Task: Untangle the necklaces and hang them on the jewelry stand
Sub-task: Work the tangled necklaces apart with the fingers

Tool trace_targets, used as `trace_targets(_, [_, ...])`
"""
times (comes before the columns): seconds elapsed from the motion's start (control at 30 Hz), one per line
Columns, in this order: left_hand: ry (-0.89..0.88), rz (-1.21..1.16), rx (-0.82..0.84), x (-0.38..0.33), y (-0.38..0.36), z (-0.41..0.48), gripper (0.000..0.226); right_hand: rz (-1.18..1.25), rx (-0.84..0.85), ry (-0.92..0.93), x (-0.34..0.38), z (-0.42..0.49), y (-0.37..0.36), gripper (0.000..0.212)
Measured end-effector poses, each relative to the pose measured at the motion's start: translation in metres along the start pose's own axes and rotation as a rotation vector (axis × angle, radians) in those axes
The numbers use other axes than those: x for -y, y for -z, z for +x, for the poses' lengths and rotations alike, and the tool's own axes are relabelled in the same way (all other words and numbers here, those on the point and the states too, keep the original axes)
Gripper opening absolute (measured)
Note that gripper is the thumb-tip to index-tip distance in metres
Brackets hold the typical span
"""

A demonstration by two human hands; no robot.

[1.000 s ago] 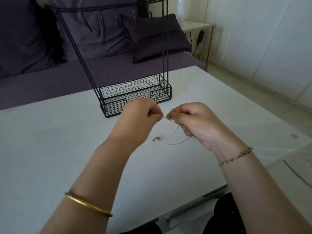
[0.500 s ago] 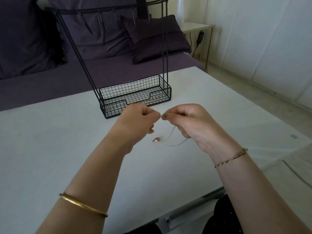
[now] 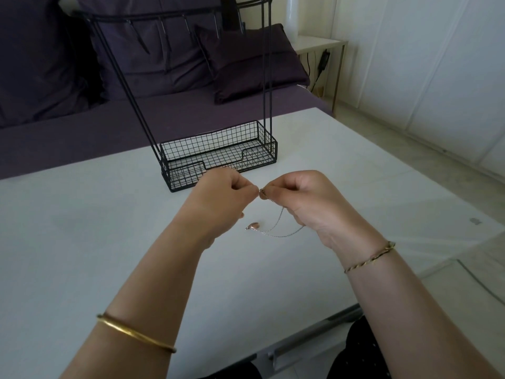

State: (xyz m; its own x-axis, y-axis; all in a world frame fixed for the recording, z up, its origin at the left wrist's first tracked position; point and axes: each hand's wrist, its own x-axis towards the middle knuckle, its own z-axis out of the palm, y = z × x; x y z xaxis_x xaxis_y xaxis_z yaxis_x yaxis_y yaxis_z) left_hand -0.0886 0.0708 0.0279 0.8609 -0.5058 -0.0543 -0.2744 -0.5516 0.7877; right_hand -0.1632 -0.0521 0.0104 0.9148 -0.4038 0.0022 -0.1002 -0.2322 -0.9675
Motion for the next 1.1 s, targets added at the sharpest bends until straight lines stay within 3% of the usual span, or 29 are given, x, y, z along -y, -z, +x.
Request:
trace_targets(0.37, [0.001, 0.019, -0.006, 0.000, 0.000, -0.001, 0.016, -0.048, -0.041, 0.022, -0.008, 0.005, -0.003, 0.012])
trace_targets(0.57, [-0.028, 0.057, -0.077, -0.003, -0.003, -0.001, 0.016, -0.251, -0.113, 0.159, -0.015, 0.011, -0.009, 0.012])
trace_targets(0.9, [-0.026, -0.311, -0.170, -0.018, 0.015, 0.003, 0.013, -0.473, -0.123, 0.355, 0.023, 0.028, 0.000, 0.008])
trace_targets(1.1, [-0.038, -0.353, -0.256, -0.041, 0.042, 0.007, 0.007, -0.481, -0.169, 0.411, 0.064, 0.043, -0.001, 0.007])
